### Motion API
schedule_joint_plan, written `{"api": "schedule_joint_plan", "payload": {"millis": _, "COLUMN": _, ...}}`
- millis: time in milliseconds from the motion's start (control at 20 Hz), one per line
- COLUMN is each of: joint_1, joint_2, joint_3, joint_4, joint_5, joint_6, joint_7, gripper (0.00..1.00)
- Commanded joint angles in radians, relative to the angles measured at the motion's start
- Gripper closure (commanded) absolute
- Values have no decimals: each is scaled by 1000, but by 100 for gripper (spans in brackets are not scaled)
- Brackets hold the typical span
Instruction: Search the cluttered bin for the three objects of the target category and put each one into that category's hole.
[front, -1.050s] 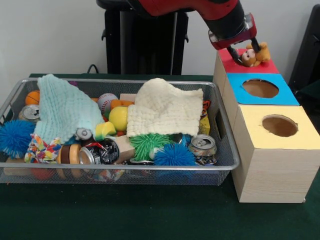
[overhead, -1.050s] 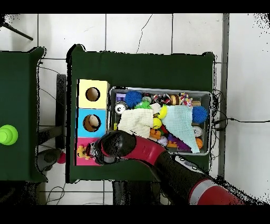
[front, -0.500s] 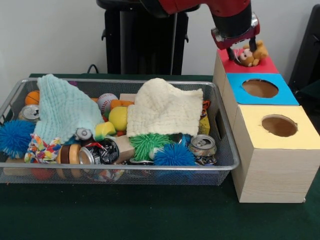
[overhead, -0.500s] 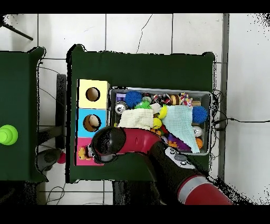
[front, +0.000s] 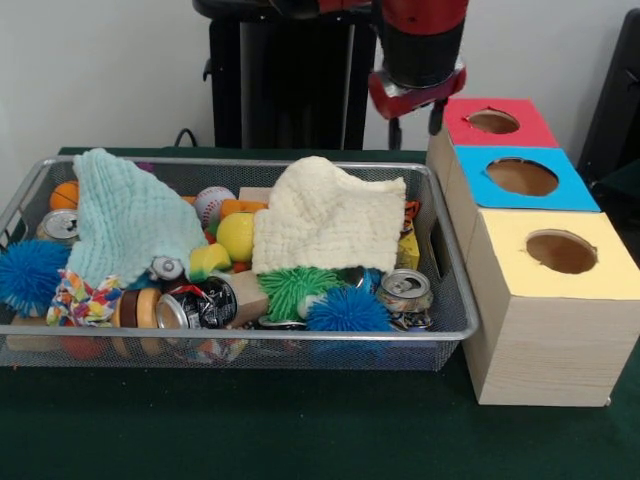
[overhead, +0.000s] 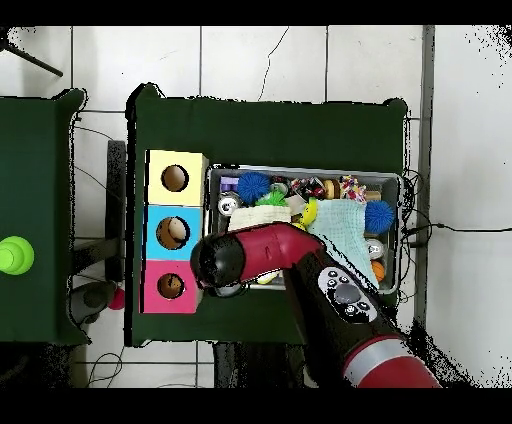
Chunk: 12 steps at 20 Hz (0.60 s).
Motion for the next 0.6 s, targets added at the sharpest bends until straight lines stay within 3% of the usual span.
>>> {"api": "schedule_joint_plan", "payload": {"millis": 50, "joint_1": -35, "joint_2": 3, "joint_3": -67, "joint_4": -177, "joint_5": -211, "joint_6": 2, "joint_7": -128, "gripper": 0}}
{"api": "schedule_joint_plan", "payload": {"millis": 300, "joint_1": -48, "joint_2": -2, "joint_3": -34, "joint_4": -188, "joint_5": -279, "joint_6": 16, "joint_7": -155, "gripper": 0}}
{"api": "schedule_joint_plan", "payload": {"millis": 600, "joint_1": -84, "joint_2": 17, "joint_3": -7, "joint_4": -216, "joint_5": -307, "joint_6": 38, "joint_7": -169, "gripper": 0}}
